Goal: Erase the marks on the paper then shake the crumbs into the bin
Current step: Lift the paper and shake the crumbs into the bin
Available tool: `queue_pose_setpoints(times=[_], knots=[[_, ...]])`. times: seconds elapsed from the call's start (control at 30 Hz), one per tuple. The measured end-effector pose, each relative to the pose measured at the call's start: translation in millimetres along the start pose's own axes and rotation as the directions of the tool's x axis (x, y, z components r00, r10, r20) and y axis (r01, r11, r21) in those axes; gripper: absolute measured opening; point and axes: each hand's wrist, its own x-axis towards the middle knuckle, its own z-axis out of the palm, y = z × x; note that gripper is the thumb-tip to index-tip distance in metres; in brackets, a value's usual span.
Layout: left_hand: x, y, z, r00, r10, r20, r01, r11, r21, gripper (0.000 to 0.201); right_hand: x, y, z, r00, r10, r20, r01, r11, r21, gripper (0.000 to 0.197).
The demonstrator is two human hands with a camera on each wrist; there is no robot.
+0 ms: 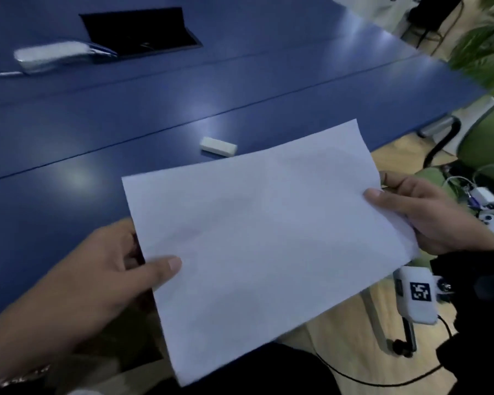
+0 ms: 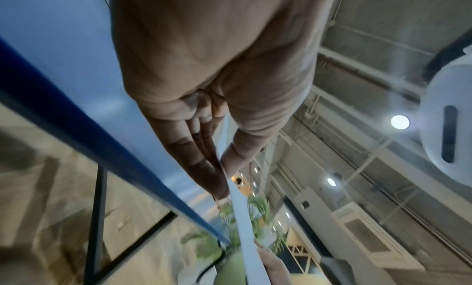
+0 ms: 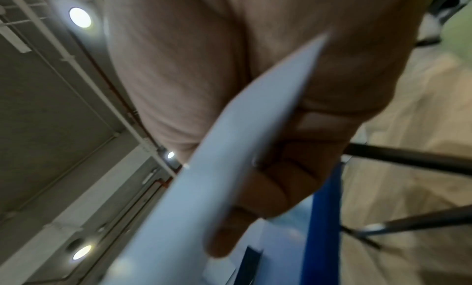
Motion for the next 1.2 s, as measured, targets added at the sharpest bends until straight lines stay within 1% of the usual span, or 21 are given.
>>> queue_pose_setpoints(times=[0.1,0.2,0.3,0.4,0.47,0.5,0.57,0.63,0.7,0.73,0.8,0.83,0.87,0.9,0.93,0.97,1.0,1.03,1.07,1.1,1.2], knots=[[-20,-13,-51,0.975,-0.020,-0.219,0.015,1.000,-0.021,0.039,17,-12,60,0.993,-0.002,0.116,0.011,0.997,-0.076,0.029],[-34,-28,-111,0.939,-0.066,-0.337,0.086,0.995,0.046,0.045,37,-17,119,0.976,0.024,0.218,0.020,0.980,-0.199,0.026],[-43,-41,-170,0.907,-0.109,-0.406,0.191,0.967,0.167,0.046,53,-13,178,0.935,0.094,0.343,0.003,0.962,-0.273,0.027],[-48,-51,-210,0.833,-0.046,-0.552,0.308,0.867,0.392,0.069,58,1,231,0.905,0.103,0.414,0.009,0.965,-0.261,0.022],[-56,-59,-219,0.749,0.099,-0.655,0.384,0.741,0.551,0.078,58,9,258,0.914,0.080,0.399,0.007,0.978,-0.211,0.023],[-60,-63,-214,0.737,0.157,-0.657,0.386,0.700,0.600,0.078,56,12,268,0.924,0.062,0.376,0.010,0.982,-0.186,0.024],[-68,-67,-186,0.792,0.137,-0.594,0.366,0.673,0.643,0.082,52,17,284,0.947,0.030,0.321,0.021,0.988,-0.155,0.023],[-71,-73,-147,0.860,-0.027,-0.509,0.408,0.636,0.655,0.092,44,22,297,0.953,0.023,0.301,0.027,0.987,-0.161,0.020],[-66,-78,-120,0.883,-0.158,-0.442,0.452,0.538,0.711,0.104,35,22,307,0.931,0.066,0.358,0.028,0.968,-0.250,0.023],[-61,-81,-114,0.883,-0.197,-0.426,0.465,0.499,0.732,0.105,31,19,309,0.906,0.115,0.406,0.032,0.941,-0.338,0.029],[-55,-85,-114,0.883,-0.249,-0.399,0.470,0.455,0.757,0.107,25,9,302,0.853,0.230,0.469,0.090,0.820,-0.566,0.046],[-54,-89,-118,0.884,-0.272,-0.380,0.465,0.434,0.772,0.108,24,3,295,0.847,0.251,0.468,0.134,0.752,-0.645,0.050],[-54,-93,-123,0.889,-0.287,-0.357,0.452,0.416,0.789,0.110,25,-2,286,0.865,0.226,0.448,0.173,0.702,-0.690,0.051],[-54,-96,-128,0.893,-0.301,-0.333,0.437,0.408,0.802,0.111,27,-7,277,0.897,0.155,0.413,0.215,0.663,-0.717,0.051],[-54,-97,-135,0.900,-0.313,-0.304,0.417,0.411,0.811,0.111,29,-9,269,0.926,0.030,0.377,0.283,0.607,-0.743,0.047],[-52,-98,-143,0.907,-0.325,-0.267,0.392,0.424,0.816,0.111,32,-7,264,0.915,-0.127,0.383,0.391,0.513,-0.764,0.040],[-49,-98,-152,0.914,-0.335,-0.228,0.366,0.443,0.818,0.110,35,-3,264,0.863,-0.244,0.443,0.505,0.385,-0.772,0.033],[-45,-97,-162,0.920,-0.343,-0.188,0.341,0.468,0.815,0.110,39,3,266,0.796,-0.281,0.536,0.602,0.276,-0.749,0.032],[-40,-97,-172,0.928,-0.344,-0.143,0.309,0.493,0.813,0.110,42,13,270,0.741,-0.255,0.621,0.669,0.208,-0.713,0.037],[-34,-97,-180,0.933,-0.344,-0.104,0.279,0.510,0.814,0.109,45,24,273,0.715,-0.193,0.672,0.698,0.161,-0.697,0.044],[-23,-100,-198,0.942,-0.334,-0.039,0.222,0.530,0.818,0.107,52,44,283,0.724,-0.043,0.688,0.689,0.023,-0.724,0.058]])
